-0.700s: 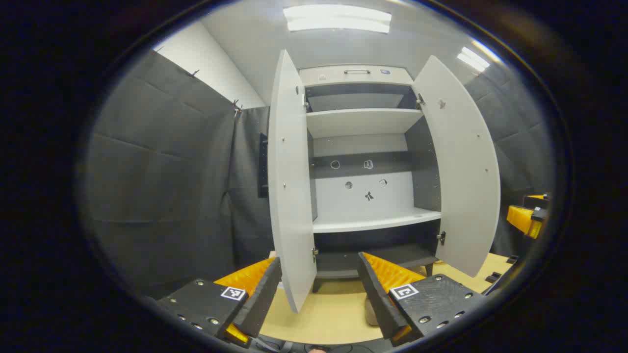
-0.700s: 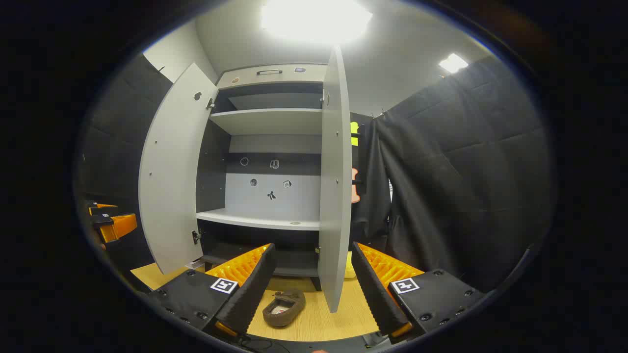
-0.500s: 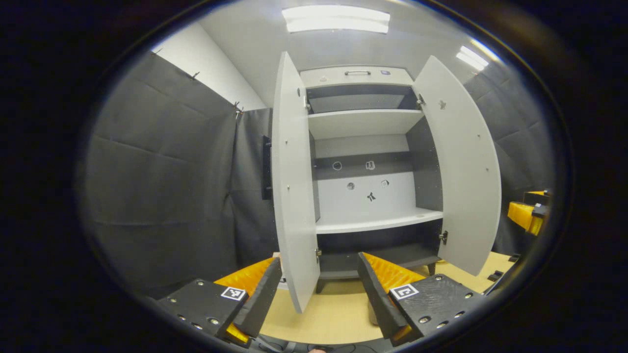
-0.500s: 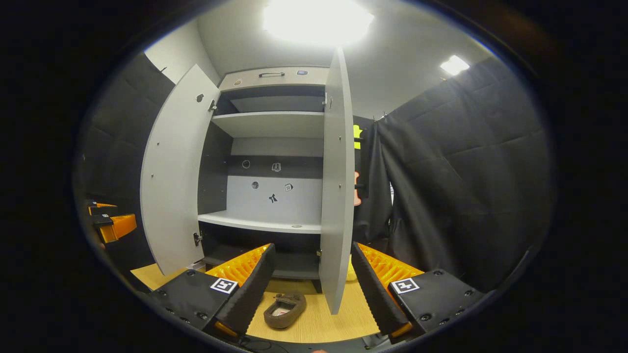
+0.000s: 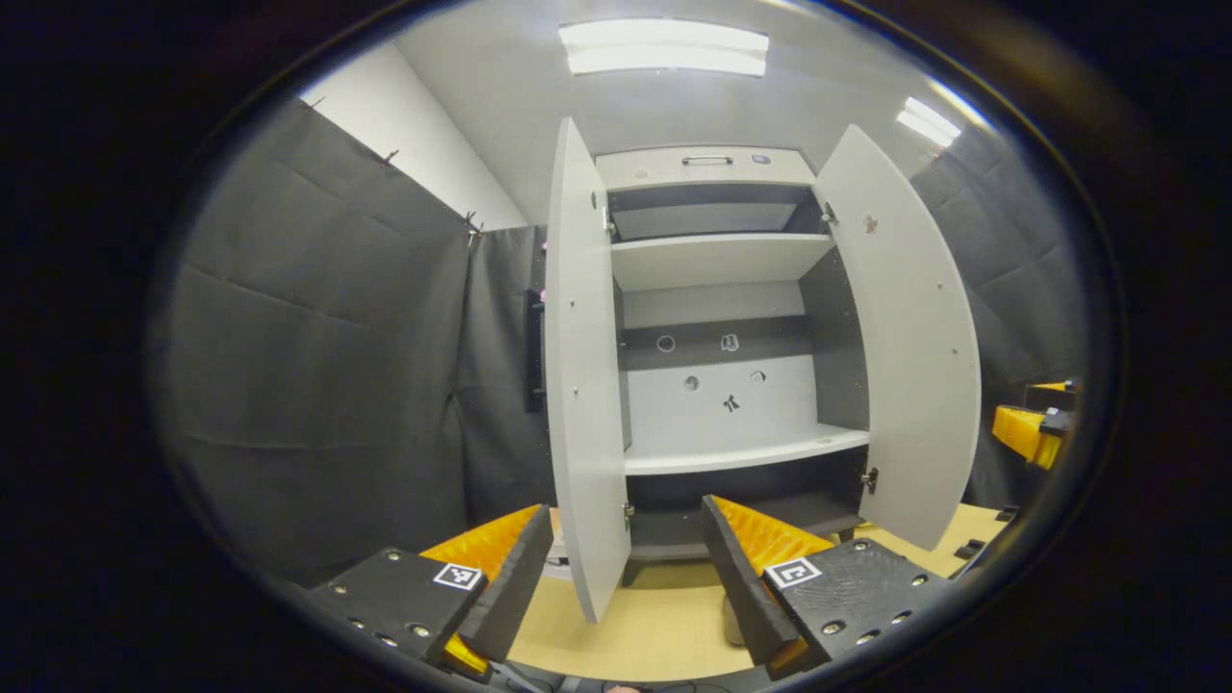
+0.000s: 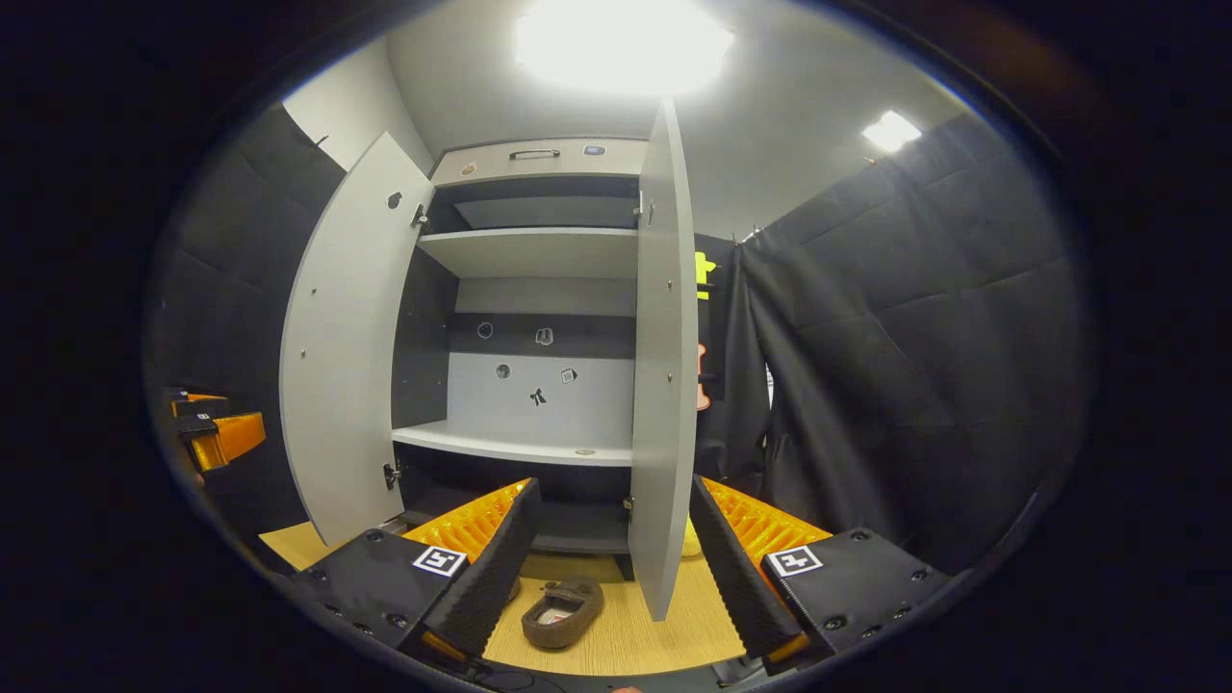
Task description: Grab one shoe with the right hand and put it into the shoe cabinet, grab the other shoe with the left hand and put it into the shoe cabinet; then close the right door with the right hand and the left door with the left hand.
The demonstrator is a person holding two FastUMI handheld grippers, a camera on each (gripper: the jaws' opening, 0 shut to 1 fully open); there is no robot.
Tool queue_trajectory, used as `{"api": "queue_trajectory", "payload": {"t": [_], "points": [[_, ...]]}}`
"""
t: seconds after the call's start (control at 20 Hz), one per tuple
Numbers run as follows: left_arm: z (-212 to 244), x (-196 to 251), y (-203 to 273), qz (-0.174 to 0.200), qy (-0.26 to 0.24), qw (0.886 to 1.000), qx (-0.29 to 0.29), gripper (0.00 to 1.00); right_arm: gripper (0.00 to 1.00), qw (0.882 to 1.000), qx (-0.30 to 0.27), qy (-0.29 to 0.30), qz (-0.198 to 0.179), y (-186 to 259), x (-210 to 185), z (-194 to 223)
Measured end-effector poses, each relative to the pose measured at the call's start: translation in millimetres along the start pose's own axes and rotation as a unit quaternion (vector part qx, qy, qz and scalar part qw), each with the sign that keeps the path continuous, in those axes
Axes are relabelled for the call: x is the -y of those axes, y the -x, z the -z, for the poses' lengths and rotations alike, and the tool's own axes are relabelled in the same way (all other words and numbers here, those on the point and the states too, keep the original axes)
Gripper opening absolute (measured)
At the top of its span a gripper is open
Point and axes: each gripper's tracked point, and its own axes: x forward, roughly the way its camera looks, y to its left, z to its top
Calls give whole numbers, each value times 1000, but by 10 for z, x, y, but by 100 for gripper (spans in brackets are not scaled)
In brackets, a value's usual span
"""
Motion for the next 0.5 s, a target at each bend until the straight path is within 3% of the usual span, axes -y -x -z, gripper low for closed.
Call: {"api": "queue_trajectory", "payload": {"t": [0.15,0.2,0.25,0.4,0.45,0.5], "points": [[11,25,-33,3,0,1000,1,96,98,1000,-5,3,-1,-26,-12,32],[26,42,-50,5,1,1000,0,90,98,1000,-9,4,-3,-43,-28,58],[19,54,-69,6,1,1000,0,96,98,1000,-12,6,-6,-70,-45,76],[50,66,-146,7,-4,1000,2,96,97,999,-27,10,-19,-184,-155,179],[68,69,-171,8,-4,1000,1,90,98,999,-34,10,-25,-227,-205,216],[91,71,-194,9,-3,1000,-1,96,98,999,-41,11,-32,-275,-262,261]]}}
